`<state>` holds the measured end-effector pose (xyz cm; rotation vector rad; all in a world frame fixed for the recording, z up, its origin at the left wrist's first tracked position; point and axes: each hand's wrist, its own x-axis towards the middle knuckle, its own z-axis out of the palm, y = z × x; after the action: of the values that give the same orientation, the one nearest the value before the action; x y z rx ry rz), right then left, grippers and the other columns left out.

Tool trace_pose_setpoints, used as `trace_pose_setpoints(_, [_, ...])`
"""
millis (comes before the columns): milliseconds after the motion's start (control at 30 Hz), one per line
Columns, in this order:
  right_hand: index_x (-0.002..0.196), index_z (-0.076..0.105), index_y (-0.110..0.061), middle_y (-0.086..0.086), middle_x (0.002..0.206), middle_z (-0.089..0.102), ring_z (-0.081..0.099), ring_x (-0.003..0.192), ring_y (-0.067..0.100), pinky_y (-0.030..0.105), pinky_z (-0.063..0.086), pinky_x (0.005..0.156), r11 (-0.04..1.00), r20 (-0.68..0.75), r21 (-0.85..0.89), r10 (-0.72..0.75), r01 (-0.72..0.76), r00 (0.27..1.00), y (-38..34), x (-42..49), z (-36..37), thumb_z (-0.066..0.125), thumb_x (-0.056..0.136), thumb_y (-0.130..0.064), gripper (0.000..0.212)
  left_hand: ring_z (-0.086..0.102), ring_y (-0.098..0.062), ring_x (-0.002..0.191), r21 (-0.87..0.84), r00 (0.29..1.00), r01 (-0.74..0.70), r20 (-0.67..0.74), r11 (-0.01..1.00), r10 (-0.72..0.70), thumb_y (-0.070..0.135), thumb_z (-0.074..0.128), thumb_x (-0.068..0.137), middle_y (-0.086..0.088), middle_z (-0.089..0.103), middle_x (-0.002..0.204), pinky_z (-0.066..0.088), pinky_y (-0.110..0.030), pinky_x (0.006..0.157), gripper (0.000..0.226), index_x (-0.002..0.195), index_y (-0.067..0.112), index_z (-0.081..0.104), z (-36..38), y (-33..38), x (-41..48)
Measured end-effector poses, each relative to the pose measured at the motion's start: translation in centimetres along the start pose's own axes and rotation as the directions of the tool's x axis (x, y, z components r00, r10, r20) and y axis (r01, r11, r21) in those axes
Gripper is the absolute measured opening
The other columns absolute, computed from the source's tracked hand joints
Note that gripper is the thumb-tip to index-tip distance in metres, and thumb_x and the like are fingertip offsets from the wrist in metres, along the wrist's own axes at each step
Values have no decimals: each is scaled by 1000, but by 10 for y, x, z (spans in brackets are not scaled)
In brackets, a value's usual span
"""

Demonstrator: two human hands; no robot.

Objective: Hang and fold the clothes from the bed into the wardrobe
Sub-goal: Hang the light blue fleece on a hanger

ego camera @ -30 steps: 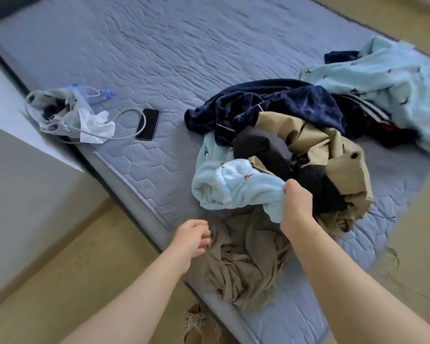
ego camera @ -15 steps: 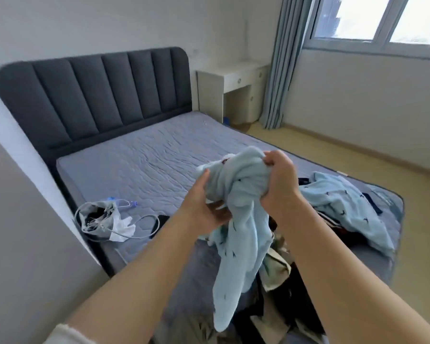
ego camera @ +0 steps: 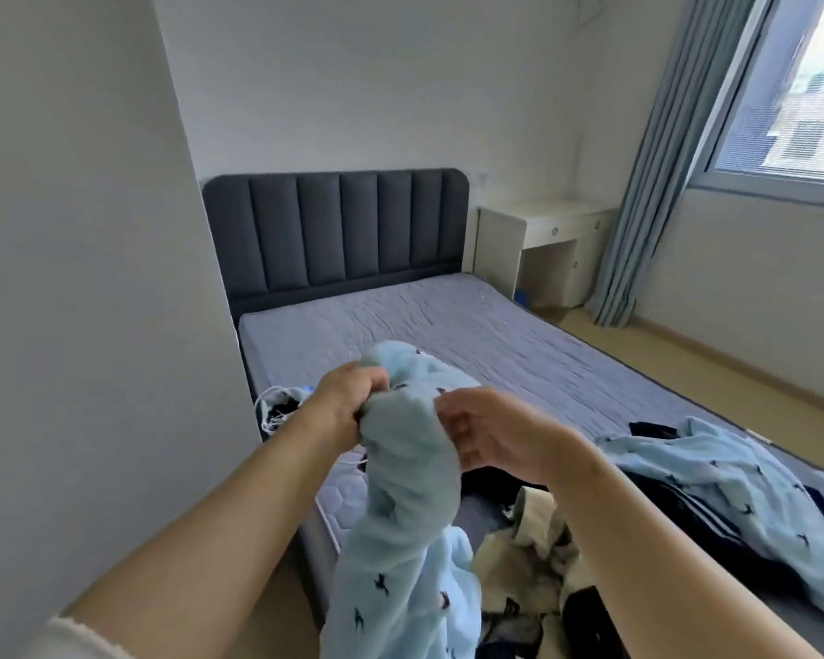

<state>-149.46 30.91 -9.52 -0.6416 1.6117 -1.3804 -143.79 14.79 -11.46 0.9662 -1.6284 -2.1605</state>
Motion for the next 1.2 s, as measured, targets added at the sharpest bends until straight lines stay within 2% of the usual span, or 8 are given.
trace_pose_setpoints(100, [64,65,-9,6,58,63,59,49,16,30,50,64,989,-48,-143,32,-39,998,8,18,28,48,90,-14,32,40,-14,37,117,980,-151,-111,982,164,-15,40,71,-5,47,52,32,-13,42,27,65,7,54,-45,-8,-22])
trace_pose_setpoints(267, [94,62,-9,3,70,59,52,57,16,23,46,56,978,-203,-188,-126,87,971,7,56,84,49,87,1,18,39,-11,50,406,903,-332,-123,851,411,-4,48,52,2,43,50,30,-17,46,17,57,11,50,-132,-6,-75])
trace_pose_setpoints(533, [136,38,-38,-2,135,41,44,118,17,26,37,95,757,390,-537,-167,371,906,23,95,246,61,85,-14,60,47,-3,50,414,819,-413,-221,811,529,-3,45,52,8,50,51,39,-15,47,20,59,14,53,-266,3,-187])
trace_pose_setpoints(667, [127,52,-34,1,130,57,57,115,20,41,45,101,879,663,-316,-65,357,746,21,72,350,61,83,-19,47,50,-2,52,426,700,-385,-444,819,560,-1,49,56,10,52,52,42,-15,49,26,53,23,57,-341,-3,-257])
trace_pose_setpoints(800, [128,52,-29,-1,126,62,57,118,19,42,41,105,964,856,-95,-48,249,515,21,45,435,53,75,-20,53,62,-9,72,296,414,-392,-789,871,454,0,46,83,3,66,75,52,-23,66,30,73,23,63,-421,-17,-305])
trace_pose_setpoints(933, [119,49,-36,-18,112,62,59,103,-7,17,49,85,905,920,-167,1,391,391,34,16,519,60,75,-19,48,62,-25,83,116,376,-446,-876,887,303,5,43,89,-11,66,84,52,-34,75,23,83,10,64,-483,-32,-352])
trace_pose_setpoints(1067, [92,63,-30,-8,99,67,64,91,7,25,53,77,858,874,-194,-70,476,482,47,-4,591,63,85,-16,16,65,-26,80,59,333,-574,-894,817,299,1,47,86,-12,69,78,50,-32,70,26,78,14,68,-520,-48,-397])
trace_pose_setpoints(1200, [90,68,-15,3,84,73,70,73,14,25,55,61,953,830,-79,-100,294,548,50,-11,645,58,88,-10,11,64,-21,72,-31,325,-508,-932,861,159,7,57,86,-8,65,94,49,-27,56,32,113,23,51,-554,-63,-436])
